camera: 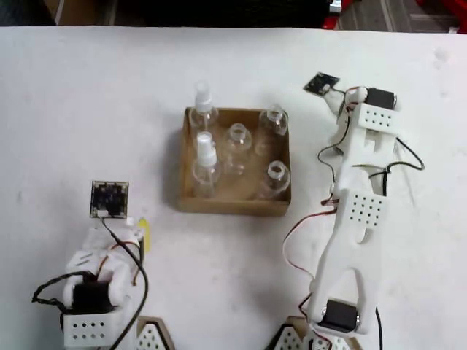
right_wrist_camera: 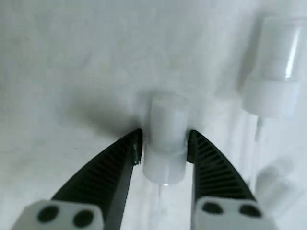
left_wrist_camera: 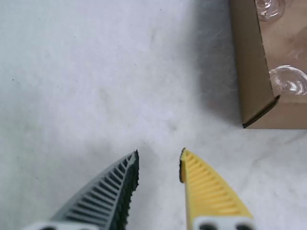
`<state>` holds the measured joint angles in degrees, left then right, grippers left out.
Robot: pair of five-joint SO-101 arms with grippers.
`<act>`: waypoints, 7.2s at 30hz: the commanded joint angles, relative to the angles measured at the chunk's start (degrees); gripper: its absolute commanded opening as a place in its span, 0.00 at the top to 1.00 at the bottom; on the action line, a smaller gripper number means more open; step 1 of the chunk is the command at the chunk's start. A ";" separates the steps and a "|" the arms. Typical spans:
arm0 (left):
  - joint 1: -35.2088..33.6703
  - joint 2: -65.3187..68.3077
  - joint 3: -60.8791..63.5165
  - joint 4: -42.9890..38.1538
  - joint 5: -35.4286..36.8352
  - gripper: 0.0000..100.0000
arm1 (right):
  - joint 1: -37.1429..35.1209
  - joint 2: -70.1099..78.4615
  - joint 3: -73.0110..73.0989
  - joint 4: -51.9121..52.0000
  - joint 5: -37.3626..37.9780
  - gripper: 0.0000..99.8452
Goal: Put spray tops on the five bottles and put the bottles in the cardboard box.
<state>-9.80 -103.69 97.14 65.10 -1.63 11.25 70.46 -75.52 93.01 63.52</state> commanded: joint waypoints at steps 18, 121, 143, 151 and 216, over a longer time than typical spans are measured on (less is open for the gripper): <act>-0.40 -0.57 -0.18 0.09 -0.62 0.86 | -2.33 -18.51 7.65 6.20 -20.84 0.98; -0.31 -0.57 -0.18 0.18 -0.62 0.86 | -33.98 -103.69 115.87 -95.87 -62.51 0.98; -0.31 -0.57 -0.18 0.26 -0.62 0.86 | -32.48 -95.25 125.71 -110.73 -61.98 0.98; -0.31 -0.57 -0.18 0.26 -0.62 0.86 | -32.92 -94.64 129.67 -110.90 -61.98 0.98; -0.31 -0.57 -0.18 0.26 -0.62 0.86 | -0.57 -81.54 84.13 -56.40 -55.65 0.85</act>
<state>-9.80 -103.69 97.14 65.10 -1.63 9.76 -22.64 23.47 25.23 2.95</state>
